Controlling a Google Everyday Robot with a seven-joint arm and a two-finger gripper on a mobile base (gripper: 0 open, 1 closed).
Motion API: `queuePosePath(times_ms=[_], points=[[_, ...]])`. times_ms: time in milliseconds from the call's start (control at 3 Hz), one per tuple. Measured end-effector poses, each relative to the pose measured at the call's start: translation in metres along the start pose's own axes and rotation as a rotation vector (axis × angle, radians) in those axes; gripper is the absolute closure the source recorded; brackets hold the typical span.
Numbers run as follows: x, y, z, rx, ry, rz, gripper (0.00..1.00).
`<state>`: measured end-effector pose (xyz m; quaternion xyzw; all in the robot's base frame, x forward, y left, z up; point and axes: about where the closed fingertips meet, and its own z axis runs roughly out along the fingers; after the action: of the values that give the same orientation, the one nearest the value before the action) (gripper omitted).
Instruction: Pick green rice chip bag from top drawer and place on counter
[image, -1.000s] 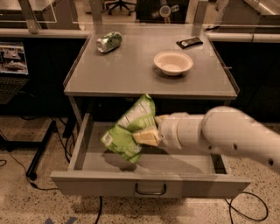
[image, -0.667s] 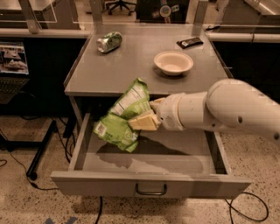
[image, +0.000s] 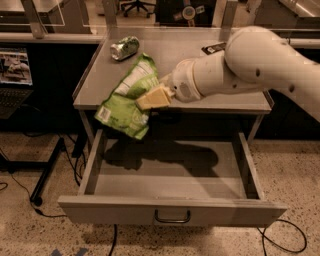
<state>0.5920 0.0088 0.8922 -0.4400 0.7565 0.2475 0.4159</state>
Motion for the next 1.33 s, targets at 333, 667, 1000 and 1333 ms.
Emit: queuePosePath(times_ms=[333, 667, 1000, 1333], points=[[-0.04, -0.025, 0.026, -0.005, 0.011, 0.011, 1.0], [-0.054, -0.043, 0.039, 0.019, 0.026, 0.038, 1.0], [-0.055, -0.062, 0.045, 0.112, 0.032, 0.086, 1.0], [-0.053, -0.085, 0.048, 0.241, -0.008, 0.151, 1.0]])
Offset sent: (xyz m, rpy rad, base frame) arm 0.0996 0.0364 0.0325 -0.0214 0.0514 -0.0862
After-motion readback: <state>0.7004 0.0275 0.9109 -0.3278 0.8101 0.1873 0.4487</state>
